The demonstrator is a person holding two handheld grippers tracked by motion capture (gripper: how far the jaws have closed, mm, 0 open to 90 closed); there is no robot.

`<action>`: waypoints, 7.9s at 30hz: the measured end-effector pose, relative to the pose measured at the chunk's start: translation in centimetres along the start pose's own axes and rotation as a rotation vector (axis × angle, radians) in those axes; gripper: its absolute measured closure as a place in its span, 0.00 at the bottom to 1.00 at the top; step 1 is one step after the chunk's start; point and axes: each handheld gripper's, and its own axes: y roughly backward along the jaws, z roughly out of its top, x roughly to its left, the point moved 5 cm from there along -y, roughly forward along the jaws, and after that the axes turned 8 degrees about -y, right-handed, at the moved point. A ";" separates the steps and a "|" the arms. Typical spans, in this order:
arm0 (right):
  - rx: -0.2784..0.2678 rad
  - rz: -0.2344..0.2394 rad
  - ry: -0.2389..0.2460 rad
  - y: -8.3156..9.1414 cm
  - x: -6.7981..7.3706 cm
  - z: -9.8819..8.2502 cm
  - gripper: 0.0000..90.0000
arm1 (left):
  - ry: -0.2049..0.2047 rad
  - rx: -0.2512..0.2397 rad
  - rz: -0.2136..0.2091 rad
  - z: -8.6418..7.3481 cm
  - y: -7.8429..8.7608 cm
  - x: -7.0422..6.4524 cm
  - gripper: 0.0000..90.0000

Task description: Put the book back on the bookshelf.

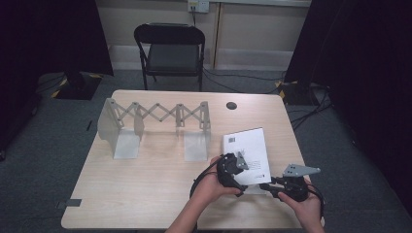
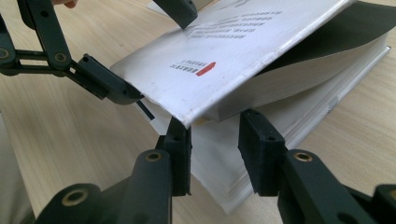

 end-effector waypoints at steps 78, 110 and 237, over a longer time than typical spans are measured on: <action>0.007 -0.016 -0.026 -1.8 0.3 0.5 0.69 | -0.268 0.040 0.279 2.1 -1.7 -1.0 0.22; 0.083 -0.042 0.155 -1.3 -2.3 -3.1 0.27 | -0.233 0.073 0.253 4.0 2.9 0.4 0.55; 0.043 -0.024 0.385 2.9 -0.1 7.2 0.78 | 0.055 -0.041 0.036 6.2 14.2 3.4 0.26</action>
